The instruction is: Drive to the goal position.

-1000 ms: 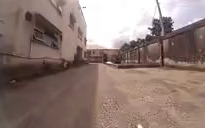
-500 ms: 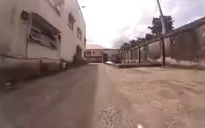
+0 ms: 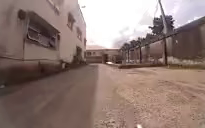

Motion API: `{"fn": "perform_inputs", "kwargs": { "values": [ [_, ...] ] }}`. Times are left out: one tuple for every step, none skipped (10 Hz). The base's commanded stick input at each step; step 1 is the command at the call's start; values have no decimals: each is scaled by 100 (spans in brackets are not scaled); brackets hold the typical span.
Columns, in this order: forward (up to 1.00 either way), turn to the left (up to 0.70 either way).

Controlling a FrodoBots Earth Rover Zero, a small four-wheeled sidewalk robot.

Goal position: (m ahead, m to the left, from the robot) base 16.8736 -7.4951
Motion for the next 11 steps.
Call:
{"fn": "perform_inputs", "kwargs": {
  "values": [
    [50,5],
    [50,5],
    [50,5],
    [50,5],
    [50,5],
    [50,5],
    [50,5],
    [50,5],
    [50,5],
    [50,5],
    [50,-18]
  ]
}}
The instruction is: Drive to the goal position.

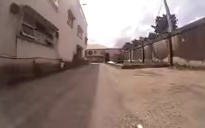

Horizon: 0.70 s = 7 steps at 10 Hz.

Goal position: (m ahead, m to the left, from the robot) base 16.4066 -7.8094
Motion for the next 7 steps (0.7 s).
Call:
{"fn": "perform_inputs", "kwargs": {
  "values": [
    [50,5],
    [50,5],
    [50,5],
    [50,5],
    [50,5],
    [50,5],
    [50,5]
  ]
}}
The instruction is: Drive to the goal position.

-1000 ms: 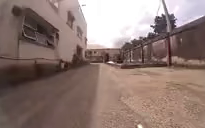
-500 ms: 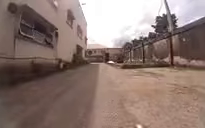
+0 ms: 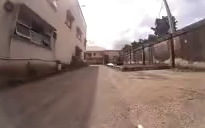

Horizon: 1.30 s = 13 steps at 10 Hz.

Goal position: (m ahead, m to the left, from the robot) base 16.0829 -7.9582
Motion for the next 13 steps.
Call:
{"fn": "perform_inputs", "kwargs": {
  "values": [
    [50,5],
    [50,5],
    [50,5],
    [50,5],
    [50,5],
    [50,5],
    [50,5],
    [50,5],
    [50,5],
    [50,5],
    [50,5],
    [50,5],
    [50,5]
  ]
}}
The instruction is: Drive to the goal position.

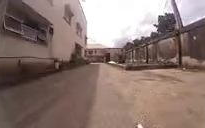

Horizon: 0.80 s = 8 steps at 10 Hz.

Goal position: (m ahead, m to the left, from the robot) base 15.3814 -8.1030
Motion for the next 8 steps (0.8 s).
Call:
{"fn": "perform_inputs", "kwargs": {
  "values": [
    [50,5],
    [50,5],
    [50,5],
    [50,5],
    [50,5],
    [50,5],
    [50,5],
    [50,5]
  ]
}}
